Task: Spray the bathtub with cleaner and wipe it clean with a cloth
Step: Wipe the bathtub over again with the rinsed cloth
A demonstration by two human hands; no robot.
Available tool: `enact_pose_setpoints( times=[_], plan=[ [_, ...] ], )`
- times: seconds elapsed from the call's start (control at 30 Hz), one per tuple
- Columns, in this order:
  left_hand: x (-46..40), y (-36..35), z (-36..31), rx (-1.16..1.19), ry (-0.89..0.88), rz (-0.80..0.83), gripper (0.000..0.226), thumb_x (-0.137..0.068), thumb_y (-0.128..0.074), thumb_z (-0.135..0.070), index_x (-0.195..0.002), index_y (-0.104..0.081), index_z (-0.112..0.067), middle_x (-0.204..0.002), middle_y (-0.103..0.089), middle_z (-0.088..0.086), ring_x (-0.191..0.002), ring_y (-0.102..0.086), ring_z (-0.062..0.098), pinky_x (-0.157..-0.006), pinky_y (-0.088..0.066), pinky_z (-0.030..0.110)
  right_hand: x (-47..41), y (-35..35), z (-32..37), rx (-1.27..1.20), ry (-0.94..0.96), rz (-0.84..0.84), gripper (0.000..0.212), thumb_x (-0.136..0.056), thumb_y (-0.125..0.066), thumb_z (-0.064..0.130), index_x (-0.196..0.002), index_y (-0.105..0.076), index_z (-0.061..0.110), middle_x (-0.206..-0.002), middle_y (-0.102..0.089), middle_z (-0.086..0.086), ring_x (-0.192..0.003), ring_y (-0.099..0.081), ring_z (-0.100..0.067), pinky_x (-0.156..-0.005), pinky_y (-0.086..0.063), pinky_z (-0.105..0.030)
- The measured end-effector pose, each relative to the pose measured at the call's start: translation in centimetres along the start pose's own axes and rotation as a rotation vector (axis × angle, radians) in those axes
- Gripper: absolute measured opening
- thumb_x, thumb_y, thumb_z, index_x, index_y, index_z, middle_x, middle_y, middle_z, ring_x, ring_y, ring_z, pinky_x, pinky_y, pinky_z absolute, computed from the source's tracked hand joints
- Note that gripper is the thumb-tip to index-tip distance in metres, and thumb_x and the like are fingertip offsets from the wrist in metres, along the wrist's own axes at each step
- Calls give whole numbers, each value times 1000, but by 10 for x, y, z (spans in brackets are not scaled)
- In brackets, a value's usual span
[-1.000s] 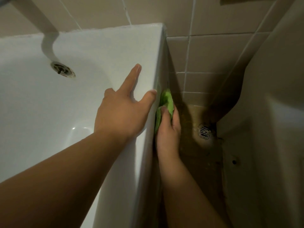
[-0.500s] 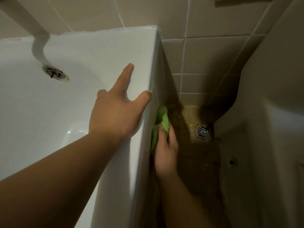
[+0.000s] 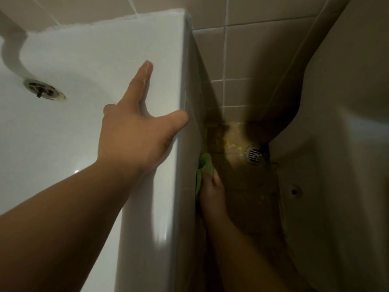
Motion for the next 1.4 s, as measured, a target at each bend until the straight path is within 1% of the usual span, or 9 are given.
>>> enact_pose_setpoints(
  times=[0.2,0.37,0.47,0.53,0.7,0.87,1.03,1.2,1.4],
  plan=[
    [-9,-3,2,15,-42,-25,91,-78,-76,-53,-150,-22,-66,-162,-34,-15,-122,-32,-2,-89,-23,11,-78,-10,14,-46,-50,-44,40,-106,-54,31,-145,-57,21,-134,-66,1,-121,-62,-14,-96,-51,-25],
    [-14,-2,0,49,-38,-34,93,-72,-76,-56,-147,-24,-69,-161,-34,-17,-121,-37,-9,-90,-22,9,-82,-2,-65,-10,-365,-25,74,-84,-50,72,-140,-59,26,-133,-64,-9,-120,-62,-31,-106,-50,-51],
    [-14,0,-2,38,-22,-34,91,-72,-77,-55,-145,-24,-71,-158,-36,-16,-102,-40,-10,-80,-27,8,-64,2,-53,-93,-332,-72,37,-97,-55,43,-133,-51,36,-116,-66,-6,-106,-64,-29,-98,-53,-50],
    [-15,0,-4,52,-37,-46,93,-69,-76,-57,-145,-25,-71,-158,-37,-17,-112,-44,-5,-89,-31,14,-79,7,-38,-85,-248,-121,34,-103,-55,32,-135,-44,38,-120,-65,-7,-108,-64,-30,-98,-53,-49],
    [-18,-2,-1,59,-54,-41,92,-74,-77,-51,-149,-25,-67,-160,-35,-19,-115,-35,-4,-76,-25,7,-120,-2,-63,79,-204,-50,66,-97,-45,71,-146,-54,27,-141,-59,-5,-132,-55,-32,-111,-44,-49],
    [-20,-2,-1,62,-35,-34,91,-74,-76,-52,-149,-25,-67,-160,-34,-18,-99,-35,-21,-72,-24,5,-108,9,-87,57,-252,-72,70,-86,-58,69,-134,-63,19,-129,-66,-11,-118,-64,-34,-105,-51,-48],
    [-19,-2,-3,57,-25,-27,91,-74,-76,-53,-149,-25,-67,-162,-33,-15,-108,-37,-10,-68,-25,2,-97,-2,-24,-1,-142,-83,36,-109,-47,23,-144,-56,19,-132,-62,1,-118,-59,-19,-76,-50,-13],
    [-16,1,-7,21,30,-16,90,-76,-75,-55,-148,-22,-69,-158,-37,-8,-98,-43,5,-66,-27,5,-79,-11,4,-71,-156,-121,38,-107,-52,30,-142,-60,18,-138,-64,-10,-121,-62,-28,-105,-48,-35],
    [-14,3,-14,-48,68,-25,92,-76,-71,-58,-149,-17,-69,-157,-38,2,-115,-53,17,-77,-31,12,-19,-42,133,-82,229,11,48,-85,-55,61,-133,-57,58,-142,-59,17,-130,-56,-9,-113,-44,-38]
  ],
)
Point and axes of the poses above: each hand's wrist, its own x-axis away from the middle knuckle, its own y-axis out of the back of the hand, z = x × y, the point moved 8 cm from there along -x, towards the middle knuckle
